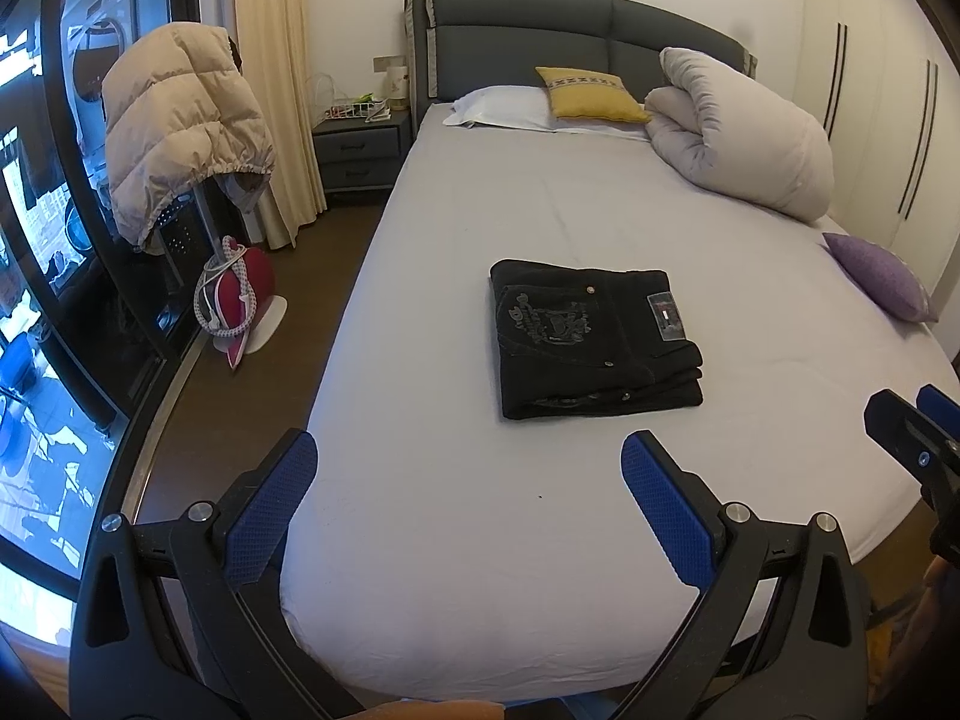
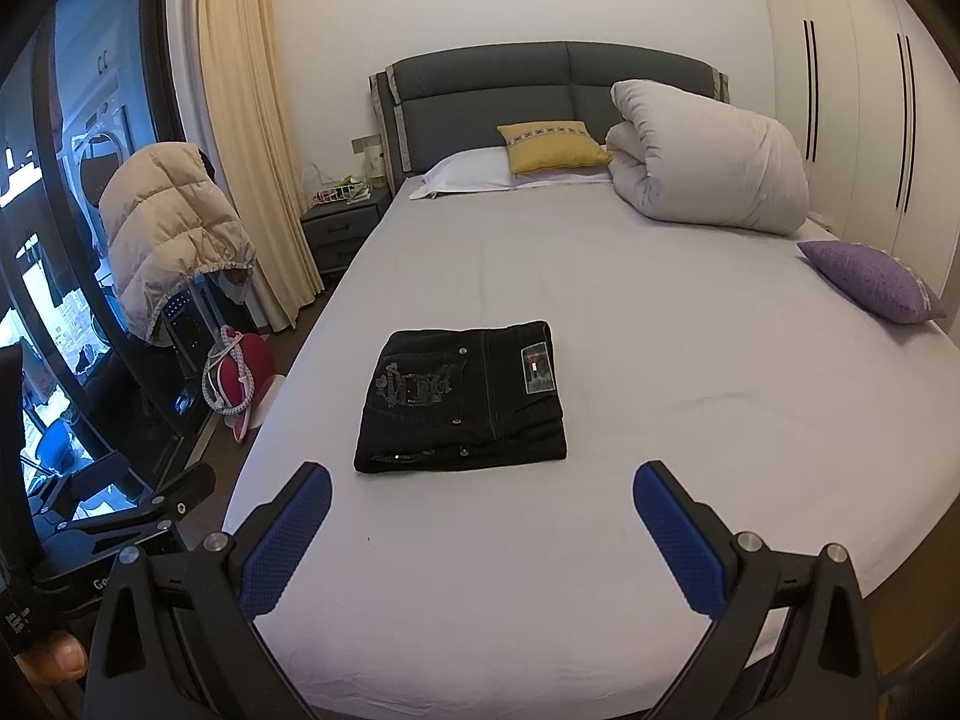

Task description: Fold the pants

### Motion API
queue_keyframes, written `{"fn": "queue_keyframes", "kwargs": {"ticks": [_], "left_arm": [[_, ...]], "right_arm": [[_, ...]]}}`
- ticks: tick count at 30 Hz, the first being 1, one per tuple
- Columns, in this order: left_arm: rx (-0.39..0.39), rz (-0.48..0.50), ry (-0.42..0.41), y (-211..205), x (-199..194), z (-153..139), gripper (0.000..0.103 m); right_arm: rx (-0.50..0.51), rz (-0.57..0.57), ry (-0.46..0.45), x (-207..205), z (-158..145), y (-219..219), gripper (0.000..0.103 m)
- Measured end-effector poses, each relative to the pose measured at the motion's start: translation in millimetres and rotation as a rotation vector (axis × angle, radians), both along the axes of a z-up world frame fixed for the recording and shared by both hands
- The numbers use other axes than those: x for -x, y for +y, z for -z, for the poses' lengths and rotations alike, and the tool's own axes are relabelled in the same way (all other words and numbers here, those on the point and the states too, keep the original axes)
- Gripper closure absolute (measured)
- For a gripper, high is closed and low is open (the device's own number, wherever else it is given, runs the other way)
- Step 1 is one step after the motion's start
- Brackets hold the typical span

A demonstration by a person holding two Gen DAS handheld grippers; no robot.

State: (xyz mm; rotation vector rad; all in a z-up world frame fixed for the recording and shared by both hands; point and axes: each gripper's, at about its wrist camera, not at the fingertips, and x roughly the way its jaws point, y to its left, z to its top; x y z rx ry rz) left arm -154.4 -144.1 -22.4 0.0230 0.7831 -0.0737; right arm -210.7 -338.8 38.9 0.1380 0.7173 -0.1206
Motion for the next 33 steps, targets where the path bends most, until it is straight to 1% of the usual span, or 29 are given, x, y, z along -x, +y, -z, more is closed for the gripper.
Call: {"fn": "queue_keyframes", "kwargs": {"ticks": [33], "left_arm": [[0.000,-0.005,0.004,0.1,-0.3,1.0,0.000]], "right_arm": [[-0.005,-0.001,0.010,0.6,3.6,-2.4,0.000]]}}
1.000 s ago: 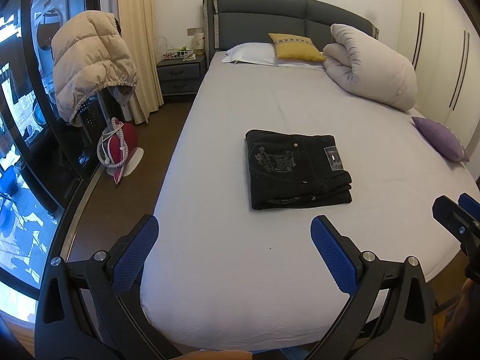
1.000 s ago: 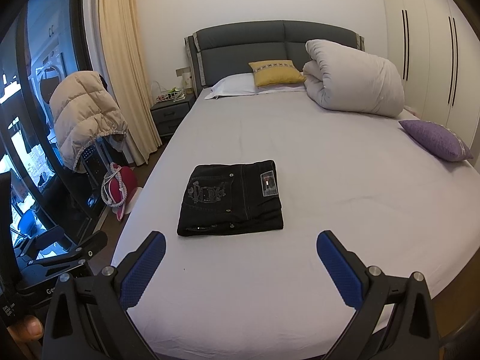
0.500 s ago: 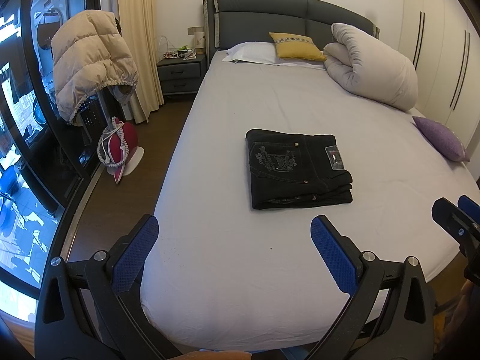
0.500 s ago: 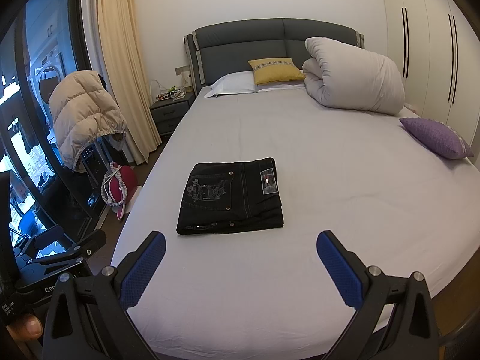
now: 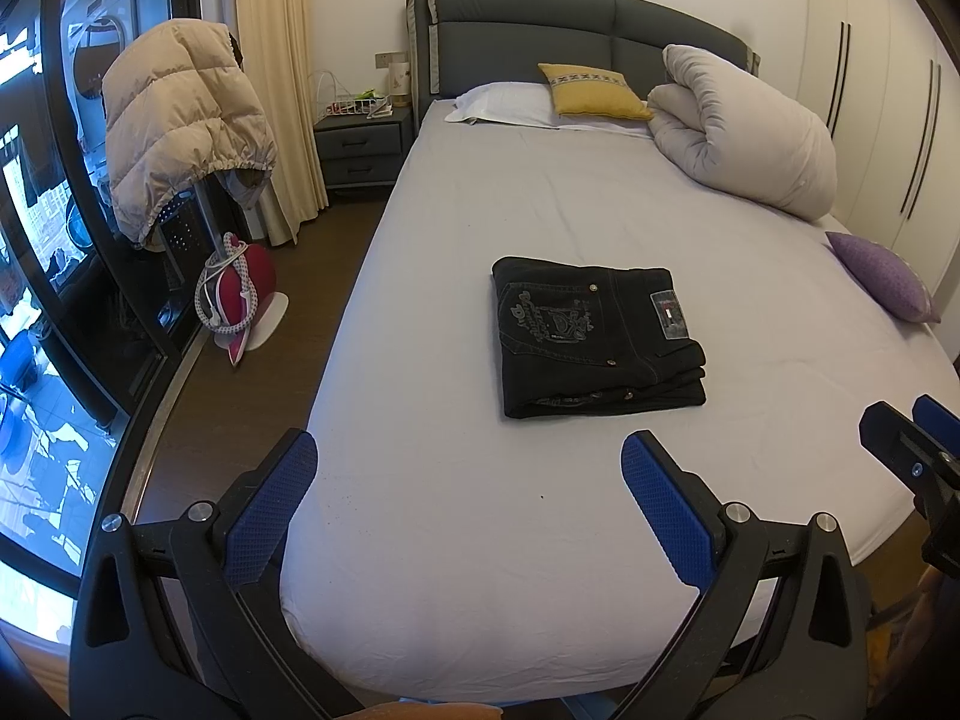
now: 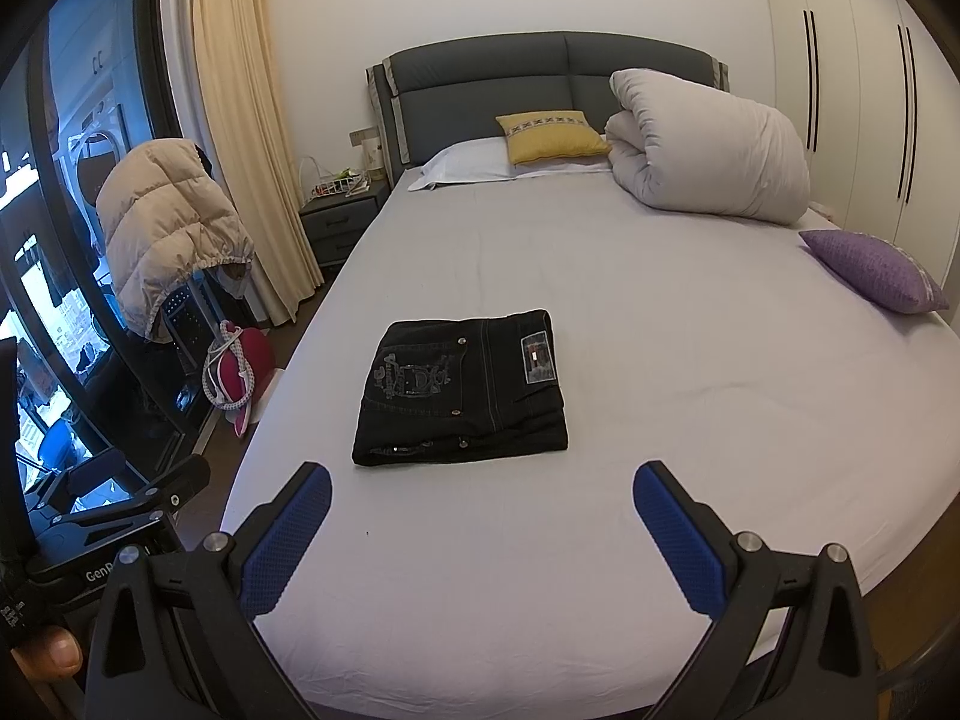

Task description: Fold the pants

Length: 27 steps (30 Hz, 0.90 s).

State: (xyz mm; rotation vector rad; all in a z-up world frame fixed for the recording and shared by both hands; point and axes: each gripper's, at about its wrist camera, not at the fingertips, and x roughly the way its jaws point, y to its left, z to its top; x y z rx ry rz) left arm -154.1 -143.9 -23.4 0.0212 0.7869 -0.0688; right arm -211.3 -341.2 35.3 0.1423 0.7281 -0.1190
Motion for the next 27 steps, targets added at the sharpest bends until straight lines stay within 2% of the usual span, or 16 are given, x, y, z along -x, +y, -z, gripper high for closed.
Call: {"fn": "queue_keyframes", "kwargs": {"ticks": [27], "left_arm": [[0.004,-0.003,0.010,4.4,1.1,4.3,0.000]], "right_arm": [[-0.002,-0.013,0.020,-2.0,7.2,-0.7,0.000]]}}
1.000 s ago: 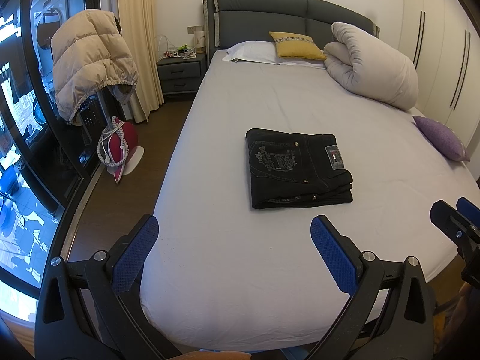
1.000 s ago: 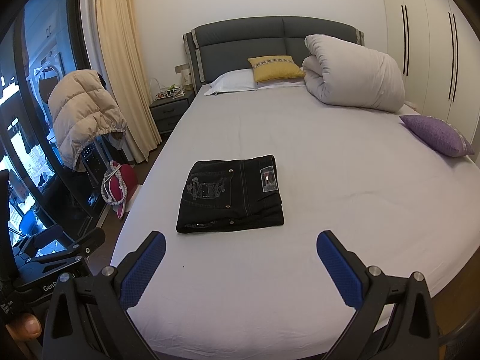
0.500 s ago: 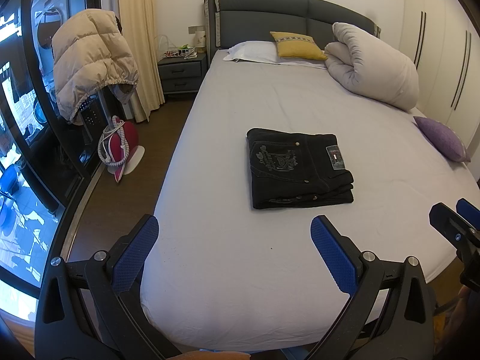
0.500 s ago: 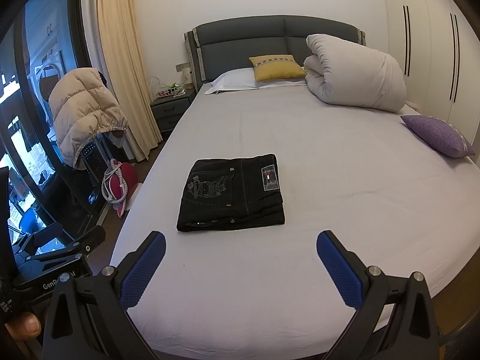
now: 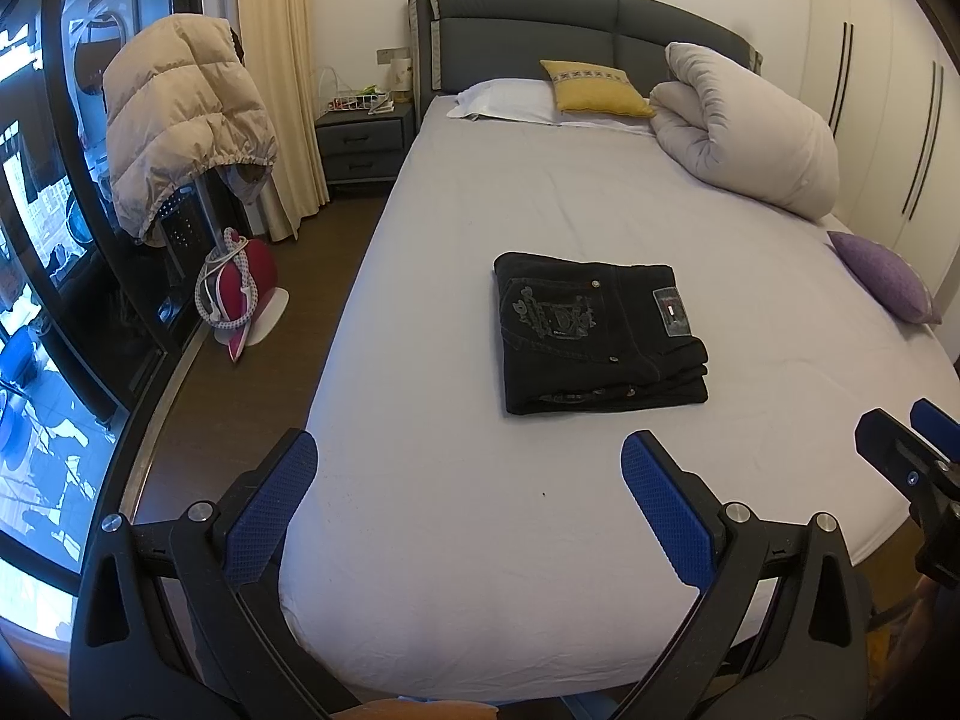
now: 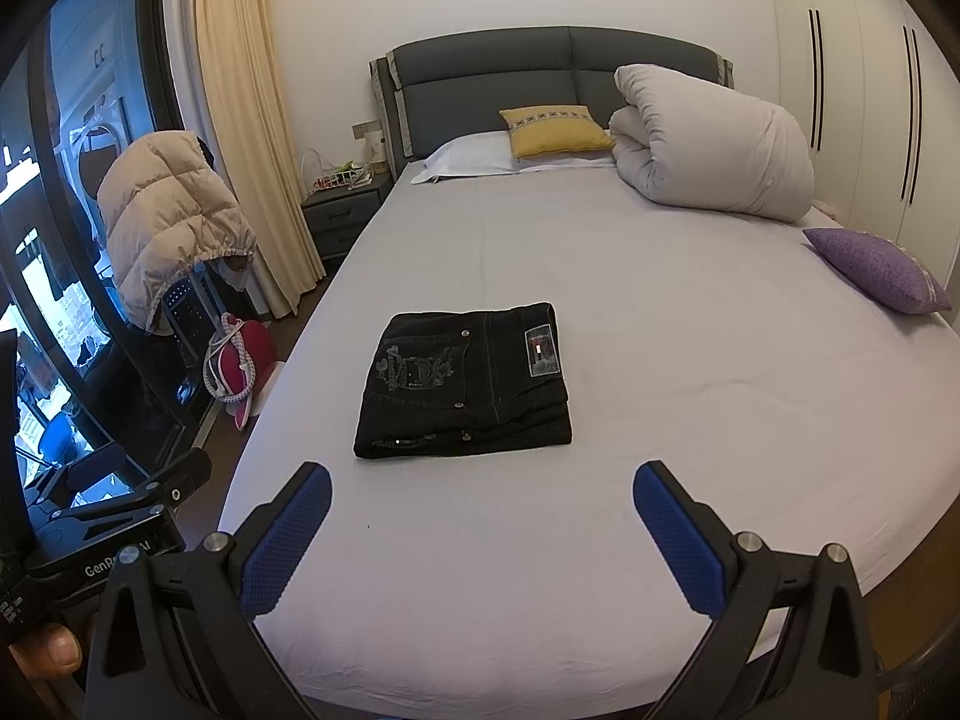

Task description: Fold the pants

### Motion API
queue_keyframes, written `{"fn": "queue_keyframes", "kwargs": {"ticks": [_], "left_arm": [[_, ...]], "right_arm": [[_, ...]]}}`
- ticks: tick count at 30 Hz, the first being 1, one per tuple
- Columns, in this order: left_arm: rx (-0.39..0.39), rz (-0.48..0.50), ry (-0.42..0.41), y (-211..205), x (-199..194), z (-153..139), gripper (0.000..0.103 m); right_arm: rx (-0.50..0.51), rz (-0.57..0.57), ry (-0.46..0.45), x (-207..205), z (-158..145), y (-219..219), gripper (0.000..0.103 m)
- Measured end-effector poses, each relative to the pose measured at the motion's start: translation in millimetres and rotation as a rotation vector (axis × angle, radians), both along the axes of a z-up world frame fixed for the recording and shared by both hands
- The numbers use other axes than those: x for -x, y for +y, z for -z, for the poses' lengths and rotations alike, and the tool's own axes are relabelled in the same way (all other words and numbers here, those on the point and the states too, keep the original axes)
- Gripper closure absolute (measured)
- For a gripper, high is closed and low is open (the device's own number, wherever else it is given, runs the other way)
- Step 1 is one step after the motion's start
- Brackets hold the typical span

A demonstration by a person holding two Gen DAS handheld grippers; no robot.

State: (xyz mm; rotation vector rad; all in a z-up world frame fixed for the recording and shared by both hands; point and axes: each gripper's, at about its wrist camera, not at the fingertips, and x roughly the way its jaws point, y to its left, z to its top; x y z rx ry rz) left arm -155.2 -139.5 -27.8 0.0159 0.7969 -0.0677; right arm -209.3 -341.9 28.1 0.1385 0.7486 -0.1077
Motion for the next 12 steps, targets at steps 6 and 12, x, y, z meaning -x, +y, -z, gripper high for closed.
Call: {"fn": "queue_keyframes", "kwargs": {"ticks": [6,12], "left_arm": [[-0.001,-0.001,0.001,0.5,0.4,0.3,0.000],[-0.006,-0.006,-0.003,2.5,0.7,1.3,0.000]], "right_arm": [[-0.002,-0.003,0.005,-2.3,0.1,-1.2,0.000],[-0.007,-0.007,0.015,-5.4,2.6,-4.2,0.000]]}}
